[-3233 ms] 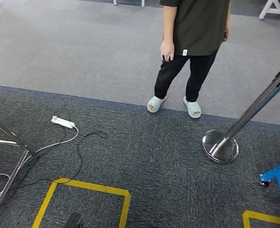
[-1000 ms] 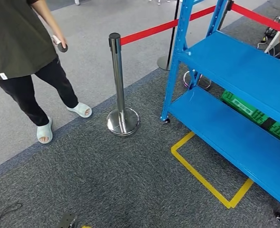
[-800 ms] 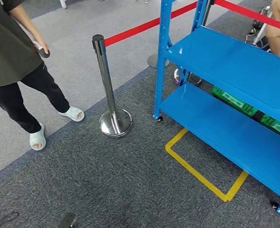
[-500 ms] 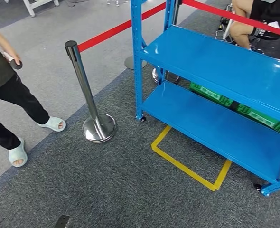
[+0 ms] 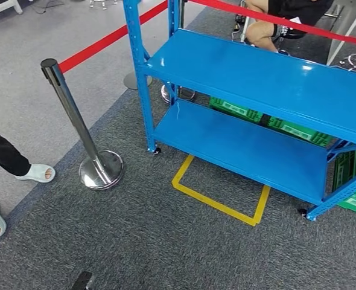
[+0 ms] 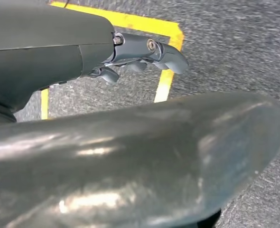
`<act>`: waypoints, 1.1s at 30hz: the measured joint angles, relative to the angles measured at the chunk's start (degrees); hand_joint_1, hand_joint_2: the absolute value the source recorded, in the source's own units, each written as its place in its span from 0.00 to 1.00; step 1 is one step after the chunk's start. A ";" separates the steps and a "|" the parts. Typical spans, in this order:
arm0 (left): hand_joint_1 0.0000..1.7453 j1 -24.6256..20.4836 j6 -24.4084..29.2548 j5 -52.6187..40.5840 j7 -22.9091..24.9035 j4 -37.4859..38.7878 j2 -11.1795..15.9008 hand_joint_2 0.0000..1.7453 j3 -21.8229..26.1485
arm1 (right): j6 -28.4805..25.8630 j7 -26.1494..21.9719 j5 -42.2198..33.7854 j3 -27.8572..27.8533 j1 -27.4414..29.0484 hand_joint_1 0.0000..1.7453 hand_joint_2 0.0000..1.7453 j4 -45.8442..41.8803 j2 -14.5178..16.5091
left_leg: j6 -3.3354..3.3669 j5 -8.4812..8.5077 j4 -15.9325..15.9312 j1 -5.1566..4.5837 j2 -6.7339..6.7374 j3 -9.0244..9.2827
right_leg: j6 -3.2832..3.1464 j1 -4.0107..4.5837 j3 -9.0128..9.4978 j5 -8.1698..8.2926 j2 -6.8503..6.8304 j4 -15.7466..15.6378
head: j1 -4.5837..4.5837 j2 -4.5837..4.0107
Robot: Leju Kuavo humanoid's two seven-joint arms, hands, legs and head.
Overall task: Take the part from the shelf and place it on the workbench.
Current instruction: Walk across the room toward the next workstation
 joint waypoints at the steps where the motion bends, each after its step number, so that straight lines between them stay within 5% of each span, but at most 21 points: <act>1: 0.00 0.02 0.50 0.02 -0.17 0.00 0.10 0.00 0.01 | 0.66 -0.53 -2.24 -0.70 -0.08 0.00 0.00 -0.01 0.01 | -0.31 -0.16 0.05 -0.16 0.55 0.19 | -0.28 0.12 0.84 0.39 -0.65 -1.61 | -0.04 0.00; 4: 0.00 -0.12 2.23 -0.02 -0.82 -0.01 0.29 0.00 0.03 | 1.62 -1.89 -6.31 -3.60 0.15 0.00 0.00 -0.01 0.01 | -1.20 -0.42 -0.05 -0.10 1.59 0.64 | -1.33 0.22 0.78 0.60 1.16 -2.07 | -0.11 0.00; 6: 0.00 -0.20 2.63 -0.26 -1.31 -0.01 0.33 0.00 0.02 | 1.03 -1.95 -5.64 -4.51 0.24 0.00 0.00 0.01 -0.01 | -1.84 -2.13 2.06 0.12 -0.76 -0.09 | -1.99 -0.06 0.82 0.88 2.52 -2.30 | -0.23 0.00; 8: 0.00 -0.04 2.42 -0.62 -1.76 0.00 0.29 0.00 0.01 | 0.84 -2.18 -5.94 -4.94 0.04 0.00 0.00 0.02 -0.03 | -2.15 -5.62 8.55 0.23 -3.71 -3.21 | -2.39 -0.27 0.71 1.08 3.98 -2.36 | -0.42 0.00; 10: 0.00 0.22 2.27 -0.98 -1.91 0.00 0.18 0.00 0.01 | 1.46 -2.68 -7.27 -5.83 -0.01 0.00 0.00 0.02 -0.03 | -2.15 -7.65 14.97 0.24 -4.61 -6.72 | -2.53 -0.29 0.60 1.16 5.74 -2.35 | -0.48 0.00; 11: 0.00 0.29 2.28 -1.12 -1.93 0.00 0.13 0.00 0.01 | 1.81 -2.85 -7.69 -6.29 0.09 0.00 0.00 0.02 -0.03 | -2.08 -7.07 15.75 0.25 -4.81 -7.40 | -2.51 -0.31 0.60 1.19 6.67 -2.35 | -0.49 0.00; 13: 0.00 0.33 2.37 -1.15 -1.94 0.00 0.09 0.00 0.01 | 2.15 -2.99 -7.98 -6.82 0.26 0.00 0.00 0.02 -0.03 | -1.87 -3.23 11.34 0.31 -5.68 -5.77 | -2.32 -0.45 0.63 1.31 8.50 -2.35 | -0.49 0.00; 15: 0.00 0.30 2.43 -1.15 -1.97 0.00 0.08 0.00 0.01 | 2.22 -3.07 -8.09 -7.14 0.18 0.00 0.00 0.02 -0.03 | -1.71 -0.02 4.09 0.64 -8.35 -2.59 | -1.88 -0.47 0.43 1.42 10.15 -2.20 | -0.52 0.00; 17: 0.00 0.19 2.45 -1.15 -2.00 0.00 0.05 0.00 0.01 | 2.24 -3.14 -8.13 -7.35 0.17 0.00 0.00 0.02 -0.03 | -1.48 0.48 0.47 0.80 -9.98 -1.01 | -1.17 -0.49 -0.02 1.62 11.59 -2.29 | -0.56 0.00; 19: 0.00 0.05 2.46 -1.15 -2.02 0.00 -0.08 0.00 0.01 | 2.24 -3.17 -8.15 -7.55 0.55 0.00 0.00 0.02 -0.05 | -0.77 0.54 -0.13 0.77 -8.90 -0.75 | -0.33 -0.65 -0.48 1.93 12.54 -2.70 | -0.58 0.00; 21: 0.00 0.04 2.52 -1.16 -2.05 -0.01 -0.16 0.00 0.01 | 2.24 -3.13 -8.16 -7.70 0.87 0.00 0.00 0.02 -0.10 | 0.11 0.85 -0.53 0.82 -7.45 -0.63 | 0.20 -0.49 -1.46 0.80 9.93 -1.18 | -0.21 0.00; 23: 0.00 0.25 2.83 -1.23 -2.07 -0.02 -0.10 0.00 0.01 | 2.16 -3.01 -7.91 -7.86 0.69 0.00 0.00 0.02 -0.11 | 0.62 0.85 -0.68 0.60 -5.72 -0.57 | 0.43 -0.31 -4.27 -2.85 5.73 4.87 | 0.21 0.00; 25: 0.00 0.46 3.30 -1.31 -2.01 -0.02 -0.06 0.00 0.01 | 1.80 -2.69 -7.38 -7.94 0.44 0.00 0.00 0.02 -0.09 | 0.80 0.71 -0.67 0.31 -3.83 -0.53 | 0.63 -0.39 -7.27 -5.90 4.19 11.57 | 0.27 0.00; 26: 0.00 0.46 3.48 -1.37 -1.95 -0.02 -0.04 0.00 0.01 | 1.55 -2.50 -7.23 -7.93 0.42 0.00 0.00 0.02 -0.08 | 0.82 0.63 -0.67 0.24 -2.96 -0.48 | 0.68 -0.41 -7.57 -5.98 3.98 12.62 | 0.28 0.00; 27: 0.00 0.41 3.59 -1.44 -1.85 -0.02 -0.04 0.00 0.01 | 1.27 -2.34 -7.27 -7.92 0.47 0.00 0.00 0.02 -0.08 | 0.78 0.53 -0.67 0.20 -2.18 -0.36 | 0.67 -0.41 -6.59 -4.95 3.74 11.30 | 0.28 0.00; 30: 0.00 0.31 3.64 -1.82 -1.50 -0.02 -0.18 0.00 0.01 | -1.17 -0.98 -5.70 -7.66 0.40 0.00 0.00 0.02 -0.11 | 0.21 0.02 -0.64 0.03 -0.47 0.29 | 0.27 -0.27 -0.05 -0.47 1.66 0.32 | 0.26 0.00; 33: 0.00 -0.15 4.10 -2.70 -0.31 -0.02 -0.41 0.00 0.00 | -3.56 1.41 -4.44 -6.69 0.38 0.00 0.00 0.02 -0.13 | -0.70 -0.09 -0.77 -0.17 0.26 0.77 | -0.46 0.04 1.89 0.29 1.52 -2.89 | 0.07 0.00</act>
